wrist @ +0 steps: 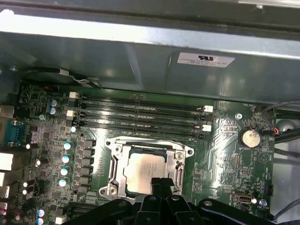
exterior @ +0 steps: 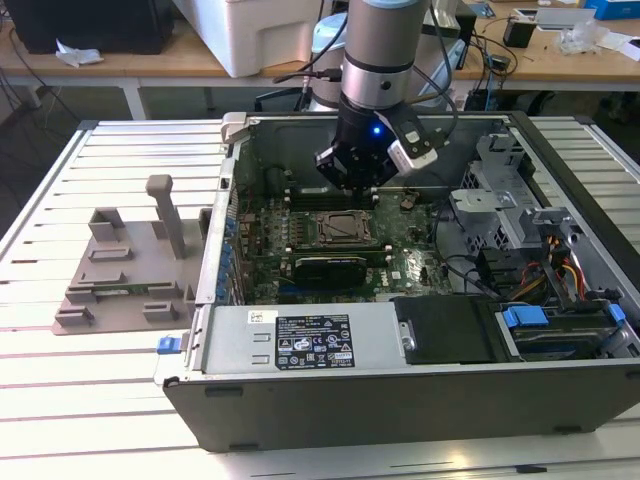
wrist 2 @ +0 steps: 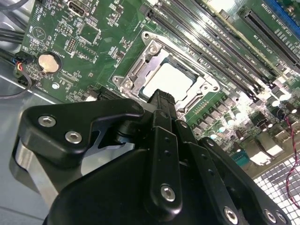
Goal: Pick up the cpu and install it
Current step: 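Install the second cpu locking lever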
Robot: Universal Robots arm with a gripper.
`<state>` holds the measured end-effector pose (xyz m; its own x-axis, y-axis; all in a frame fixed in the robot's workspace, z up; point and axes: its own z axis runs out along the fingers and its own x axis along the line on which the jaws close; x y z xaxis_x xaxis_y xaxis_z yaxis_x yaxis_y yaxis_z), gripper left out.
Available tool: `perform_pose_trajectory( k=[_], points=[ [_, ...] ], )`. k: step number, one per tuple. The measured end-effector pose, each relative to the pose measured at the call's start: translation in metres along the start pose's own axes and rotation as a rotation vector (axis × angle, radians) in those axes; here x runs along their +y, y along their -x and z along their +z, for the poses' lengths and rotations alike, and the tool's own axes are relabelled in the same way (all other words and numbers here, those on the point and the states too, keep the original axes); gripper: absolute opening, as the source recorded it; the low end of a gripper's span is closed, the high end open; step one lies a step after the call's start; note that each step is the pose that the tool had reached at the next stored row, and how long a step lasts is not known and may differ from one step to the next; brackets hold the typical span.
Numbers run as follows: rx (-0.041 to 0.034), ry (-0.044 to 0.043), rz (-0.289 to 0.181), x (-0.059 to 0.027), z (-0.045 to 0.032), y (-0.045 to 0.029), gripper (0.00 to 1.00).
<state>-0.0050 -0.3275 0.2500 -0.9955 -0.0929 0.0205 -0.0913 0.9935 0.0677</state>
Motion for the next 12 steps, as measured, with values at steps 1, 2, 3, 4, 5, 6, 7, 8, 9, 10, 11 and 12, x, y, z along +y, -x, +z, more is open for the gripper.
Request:
perform_pose_trajectory(
  k=[1,2,3,4,5,6,7,8,9,10,11,12],
  points=[
    [0.0000,0.0001,0.000,-0.0007,0.0000,-0.0001,0.11],
    [-0.0001,0.0000,0.000,-0.0024,-0.0001,-0.0002,0.11],
    [0.0000,0.0001,0.000,-0.0048,-0.0003,-0.0005,0.11],
    [0.0000,0.0000,0.000,-0.0064,-0.0004,-0.0006,0.11],
    [0.0000,0.0000,0.000,-0.0070,-0.0004,-0.0006,0.11],
    [0.0000,0.0001,0.000,-0.0074,-0.0005,-0.0007,0.11],
    [0.0000,0.0001,0.000,-0.0087,-0.0005,-0.0008,0.11],
    [0.0000,0.0000,0.000,-0.0096,-0.0006,-0.0009,0.11],
    [0.0000,0.0001,0.000,-0.0101,-0.0006,-0.0010,0.11],
    [0.0000,0.0000,0.000,-0.0108,-0.0006,-0.0010,0.11],
    [0.0000,0.0000,0.000,-0.0114,-0.0006,-0.0010,0.11],
    [0.0000,0.0000,0.000,-0.0133,-0.0006,-0.0012,0.11]
  ],
)
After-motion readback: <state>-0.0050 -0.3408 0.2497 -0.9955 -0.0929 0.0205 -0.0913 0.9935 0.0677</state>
